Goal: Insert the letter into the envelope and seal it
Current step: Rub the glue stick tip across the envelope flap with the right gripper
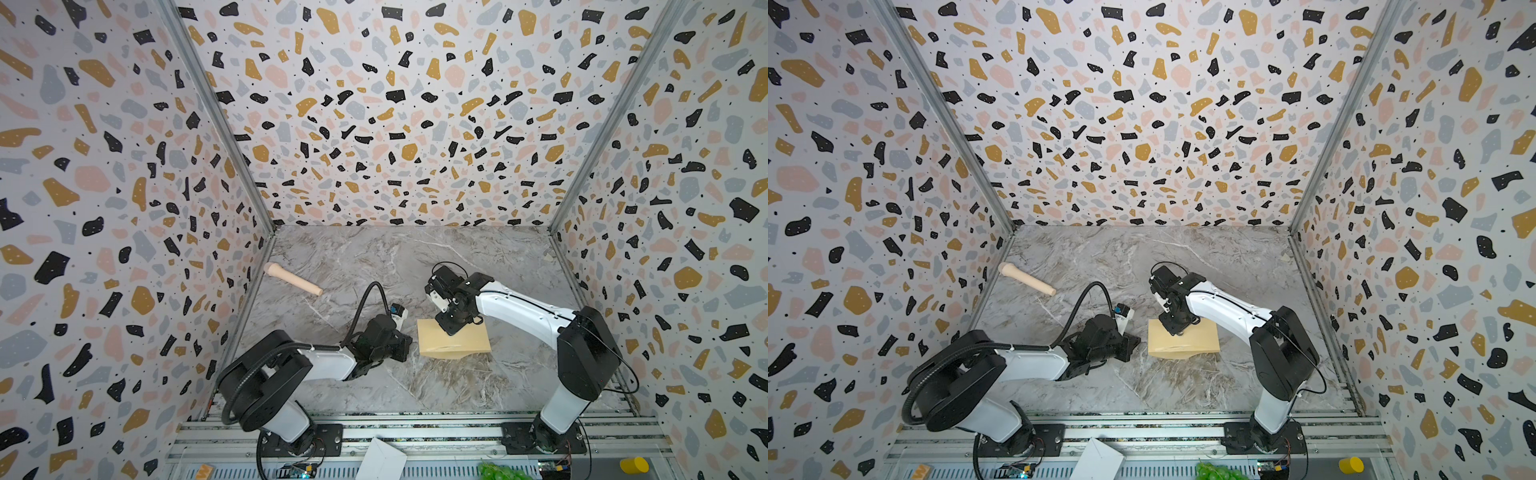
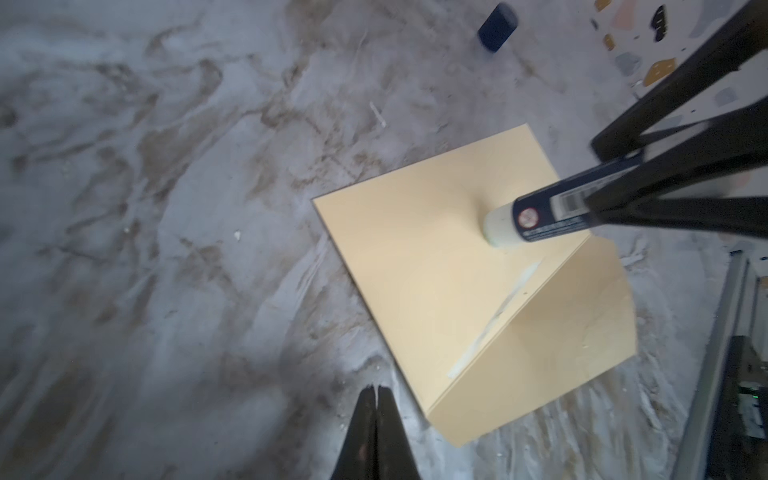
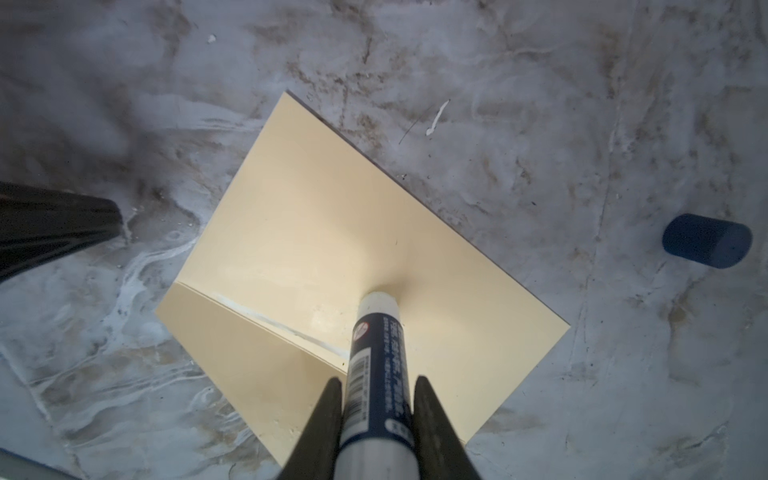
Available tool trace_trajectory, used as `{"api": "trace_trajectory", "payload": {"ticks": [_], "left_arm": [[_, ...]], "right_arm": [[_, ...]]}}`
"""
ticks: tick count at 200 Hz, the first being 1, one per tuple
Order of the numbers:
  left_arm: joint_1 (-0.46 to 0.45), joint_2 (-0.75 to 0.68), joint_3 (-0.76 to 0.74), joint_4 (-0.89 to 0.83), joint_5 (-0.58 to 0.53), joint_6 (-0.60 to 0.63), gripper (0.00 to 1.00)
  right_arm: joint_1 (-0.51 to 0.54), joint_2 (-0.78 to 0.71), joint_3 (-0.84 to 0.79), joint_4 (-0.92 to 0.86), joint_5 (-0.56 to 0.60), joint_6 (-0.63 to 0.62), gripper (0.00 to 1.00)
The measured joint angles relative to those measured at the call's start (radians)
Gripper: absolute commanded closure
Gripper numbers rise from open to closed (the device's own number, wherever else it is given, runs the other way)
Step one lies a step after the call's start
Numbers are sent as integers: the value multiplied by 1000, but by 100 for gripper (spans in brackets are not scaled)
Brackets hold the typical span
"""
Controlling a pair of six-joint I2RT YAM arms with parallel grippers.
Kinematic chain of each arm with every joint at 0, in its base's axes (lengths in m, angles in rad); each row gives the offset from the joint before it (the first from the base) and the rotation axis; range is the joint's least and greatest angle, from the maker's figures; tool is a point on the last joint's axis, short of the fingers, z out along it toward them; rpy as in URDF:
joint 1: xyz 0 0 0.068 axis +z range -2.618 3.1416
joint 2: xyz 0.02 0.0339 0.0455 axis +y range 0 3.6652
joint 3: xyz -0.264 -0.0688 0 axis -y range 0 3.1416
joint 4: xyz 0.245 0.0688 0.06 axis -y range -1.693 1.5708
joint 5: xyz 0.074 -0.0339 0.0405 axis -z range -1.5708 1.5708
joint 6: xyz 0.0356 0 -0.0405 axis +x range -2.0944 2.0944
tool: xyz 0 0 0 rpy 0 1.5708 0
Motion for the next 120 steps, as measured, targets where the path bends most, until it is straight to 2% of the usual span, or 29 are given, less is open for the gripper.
{"api": "trace_trajectory", "payload": {"ticks": [42,120], "left_arm": [[-2,-53,63,10,25,0,100],[-8,127,105,6,40,-23,100]], "right_arm": [[0,-39,20,6,-41,-2,100],[5,-64,29,40,-108,-18,100]]}}
